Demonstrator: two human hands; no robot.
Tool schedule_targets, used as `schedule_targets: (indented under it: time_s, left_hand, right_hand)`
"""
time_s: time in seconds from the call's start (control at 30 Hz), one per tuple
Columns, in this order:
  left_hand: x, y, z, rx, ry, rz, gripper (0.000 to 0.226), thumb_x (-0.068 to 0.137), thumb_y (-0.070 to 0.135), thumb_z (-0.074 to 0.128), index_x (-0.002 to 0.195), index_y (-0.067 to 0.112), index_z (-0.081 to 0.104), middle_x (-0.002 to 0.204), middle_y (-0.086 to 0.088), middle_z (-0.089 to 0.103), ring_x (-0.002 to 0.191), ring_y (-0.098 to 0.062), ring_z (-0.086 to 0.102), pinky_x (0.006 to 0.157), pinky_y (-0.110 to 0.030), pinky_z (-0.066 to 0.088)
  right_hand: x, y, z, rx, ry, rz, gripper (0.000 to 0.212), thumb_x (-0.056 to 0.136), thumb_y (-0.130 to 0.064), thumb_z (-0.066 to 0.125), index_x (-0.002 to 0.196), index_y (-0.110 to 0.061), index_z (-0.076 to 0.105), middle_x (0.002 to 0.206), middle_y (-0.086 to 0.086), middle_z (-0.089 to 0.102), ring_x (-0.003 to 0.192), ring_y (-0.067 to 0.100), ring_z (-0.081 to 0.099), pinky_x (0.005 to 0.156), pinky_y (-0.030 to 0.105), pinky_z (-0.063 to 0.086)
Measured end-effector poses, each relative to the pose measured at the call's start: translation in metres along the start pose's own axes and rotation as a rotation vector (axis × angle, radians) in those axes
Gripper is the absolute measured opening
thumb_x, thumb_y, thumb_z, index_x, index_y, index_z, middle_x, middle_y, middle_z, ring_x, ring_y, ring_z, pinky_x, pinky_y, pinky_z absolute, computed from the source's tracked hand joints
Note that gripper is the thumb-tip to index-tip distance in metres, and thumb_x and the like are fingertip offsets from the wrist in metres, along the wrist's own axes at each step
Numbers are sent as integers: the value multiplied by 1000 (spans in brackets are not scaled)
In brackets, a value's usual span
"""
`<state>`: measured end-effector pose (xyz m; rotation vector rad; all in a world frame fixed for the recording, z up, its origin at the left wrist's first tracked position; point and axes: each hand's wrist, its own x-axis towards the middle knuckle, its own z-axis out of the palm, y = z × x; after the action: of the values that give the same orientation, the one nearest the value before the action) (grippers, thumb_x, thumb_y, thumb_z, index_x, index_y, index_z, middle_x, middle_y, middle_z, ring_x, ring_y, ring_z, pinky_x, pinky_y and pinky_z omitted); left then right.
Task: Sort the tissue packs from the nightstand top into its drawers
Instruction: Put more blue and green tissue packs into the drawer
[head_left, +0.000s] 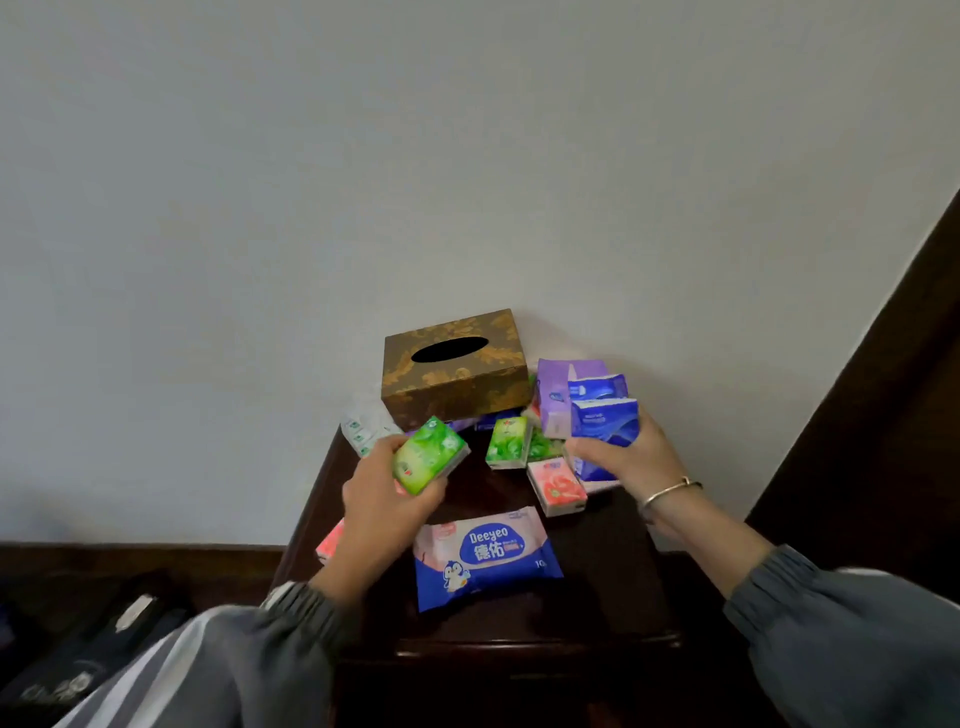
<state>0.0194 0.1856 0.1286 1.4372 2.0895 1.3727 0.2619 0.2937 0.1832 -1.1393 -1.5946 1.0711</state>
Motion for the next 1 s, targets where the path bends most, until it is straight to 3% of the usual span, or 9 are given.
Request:
schedule_targets:
  time_s: [0.1, 0.17, 0.27, 0.33, 0.43, 0.6, 0.73, 0.9, 1.0]
  left_hand:
    - [22, 38, 30, 11, -235, -27, 48, 80, 39, 72, 119, 21, 53, 107, 3, 58, 95, -14, 58, 82, -31, 50]
    - [33, 51, 50, -152, -345, -214, 42, 83, 34, 70, 118, 17, 54, 110, -4, 61, 99, -21, 61, 88, -36, 52]
    - [49, 57, 77, -339, -401, -434, 28, 85, 29, 68, 109, 15, 60, 110, -9, 66, 96, -21, 62, 83, -33, 50]
    - [56, 55, 91, -370, -421, -493, 18, 86, 30, 66, 98, 16, 63, 103, -7, 66, 84, -15, 57, 68, -25, 41]
    - [63, 48, 106, -390, -412, -537, 13, 85, 29, 67, 89, 18, 62, 89, -3, 63, 77, -12, 52, 62, -24, 34]
    - [72, 41, 120, -350, -457, -542, 39, 80, 27, 72, 112, 13, 55, 98, -6, 63, 80, -15, 56, 66, -28, 39]
    - [73, 36, 129, -369, -435, -545, 57, 73, 17, 79, 119, 14, 46, 106, -10, 63, 88, -21, 62, 68, -29, 50]
    - [72, 30, 142, -290, -261, -487, 81, 63, 15, 86, 129, 14, 40, 122, -14, 56, 107, -29, 59, 90, -43, 52]
    - [72, 28, 146, -345, -244, -558, 84, 61, 14, 86, 130, 18, 38, 130, -16, 49, 115, -32, 54, 97, -49, 49]
  right_hand:
    - [-22, 5, -36, 129, 60, 58, 34, 69, 2, 77, 95, -13, 61, 83, 3, 68, 65, 4, 65, 58, 15, 51]
    - [-34, 12, -56, 138, 69, 104, 35, 70, 3, 76, 97, -11, 60, 83, 5, 67, 65, 8, 64, 58, 15, 51]
    - [-49, 23, -90, 127, 91, 157, 38, 68, 0, 79, 98, -11, 60, 84, 4, 68, 68, 11, 64, 62, 20, 50]
    - [-57, 30, -112, 120, 95, 176, 37, 66, -4, 80, 95, -16, 60, 82, 2, 70, 67, 7, 67, 60, 18, 50]
    - [-65, 39, -136, 105, 108, 198, 40, 65, -8, 82, 96, -19, 59, 84, -1, 71, 74, 10, 68, 63, 20, 49]
    - [-69, 52, -142, 113, 105, 226, 42, 65, -10, 82, 97, -21, 58, 85, -2, 71, 72, 7, 69, 60, 15, 49]
    - [-69, 57, -132, 144, 89, 260, 44, 65, -14, 82, 102, -20, 60, 90, 2, 72, 79, 12, 69, 65, 20, 50]
    - [-73, 59, -125, 162, 81, 307, 50, 66, -19, 82, 109, -21, 57, 98, 3, 69, 91, 19, 66, 69, 26, 51]
    - [-76, 57, -122, 166, 82, 323, 51, 65, -22, 82, 109, -24, 55, 99, 1, 67, 92, 18, 65, 67, 26, 51]
